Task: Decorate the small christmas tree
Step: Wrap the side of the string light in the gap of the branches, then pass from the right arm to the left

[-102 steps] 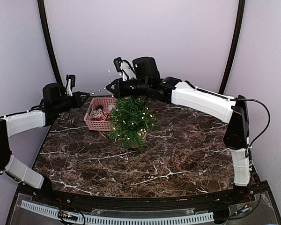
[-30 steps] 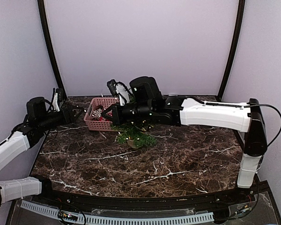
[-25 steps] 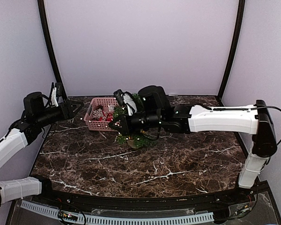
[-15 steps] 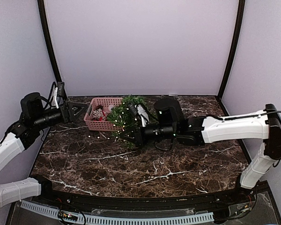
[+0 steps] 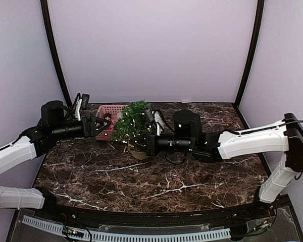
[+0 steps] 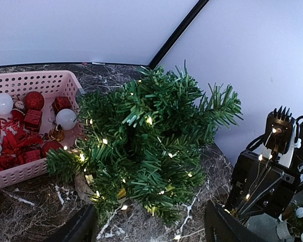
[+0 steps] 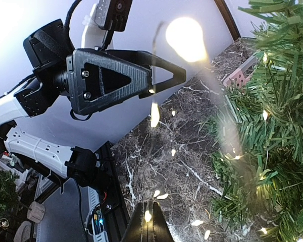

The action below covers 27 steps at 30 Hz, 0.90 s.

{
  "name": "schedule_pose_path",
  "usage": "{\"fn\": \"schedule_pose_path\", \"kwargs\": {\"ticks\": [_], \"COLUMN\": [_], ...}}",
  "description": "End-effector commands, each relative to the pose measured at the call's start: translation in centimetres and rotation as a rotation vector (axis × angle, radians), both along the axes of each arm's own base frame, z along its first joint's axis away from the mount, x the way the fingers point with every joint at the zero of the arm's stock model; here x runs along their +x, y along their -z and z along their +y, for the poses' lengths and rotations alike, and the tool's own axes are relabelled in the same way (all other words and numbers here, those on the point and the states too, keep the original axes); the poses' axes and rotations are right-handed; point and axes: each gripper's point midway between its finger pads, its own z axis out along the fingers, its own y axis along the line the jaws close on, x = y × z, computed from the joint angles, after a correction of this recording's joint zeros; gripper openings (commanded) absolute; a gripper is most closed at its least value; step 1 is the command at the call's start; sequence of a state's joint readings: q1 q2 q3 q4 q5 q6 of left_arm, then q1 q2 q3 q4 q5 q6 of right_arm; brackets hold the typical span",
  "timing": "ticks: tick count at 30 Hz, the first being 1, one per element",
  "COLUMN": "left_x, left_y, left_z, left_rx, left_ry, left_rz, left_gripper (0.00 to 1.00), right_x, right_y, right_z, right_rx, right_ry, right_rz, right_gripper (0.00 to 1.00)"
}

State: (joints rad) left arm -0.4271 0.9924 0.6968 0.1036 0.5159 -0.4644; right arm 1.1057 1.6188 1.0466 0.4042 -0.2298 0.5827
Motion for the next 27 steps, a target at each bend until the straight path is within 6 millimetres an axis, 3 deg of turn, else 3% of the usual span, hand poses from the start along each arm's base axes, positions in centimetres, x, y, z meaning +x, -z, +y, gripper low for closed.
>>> {"fn": "schedule_pose_path", "kwargs": {"ticks": [1,4,10,16,19,21,25,27], "left_x": [0.6,0.6,0.6,0.6,0.8,1.0,1.5,1.7], "left_y": [-1.2,-0.1,0.6,1.3,2.0,2.5,3.1,3.2], "left_z": [-0.8,-1.4,-3.2,-5.1,-5.4,-5.6,-5.6,-5.4], "left_rx": [-0.013,0.000,-0.001,0.028,0.037,0.042,0.046,0.048], "left_ry": [-0.009,0.005,0.052,0.098,0.107,0.105,0.084,0.066], "left_rz": [-0.029,0.008,0.029,0.048,0.065,0.077,0.094,0.092], "left_gripper": [0.75,0.71,0.54,0.63,0.62,0.54,0.18,0.08], "right_x": [0.5,0.8,1.0,1.0,1.3,1.5,2.0,2.2], "right_y": [-2.6,-2.5,-2.4,-2.3,-2.4,-2.1,-1.0,0.0], "right_z": [-0.7,-1.0,-1.3,-1.6,-2.0,-2.3,-3.5,-4.2], "right_rx": [0.113,0.122,0.130,0.135,0.132,0.114,0.057,0.005], "right_ry": [0.037,0.047,0.052,0.056,0.074,0.092,0.133,0.155], "right_rz": [-0.007,0.002,0.009,0.012,0.013,0.019,0.030,0.038], "right_gripper": [0.00,0.00,0.00,0.00,0.00,0.00,0.00,0.03]}}
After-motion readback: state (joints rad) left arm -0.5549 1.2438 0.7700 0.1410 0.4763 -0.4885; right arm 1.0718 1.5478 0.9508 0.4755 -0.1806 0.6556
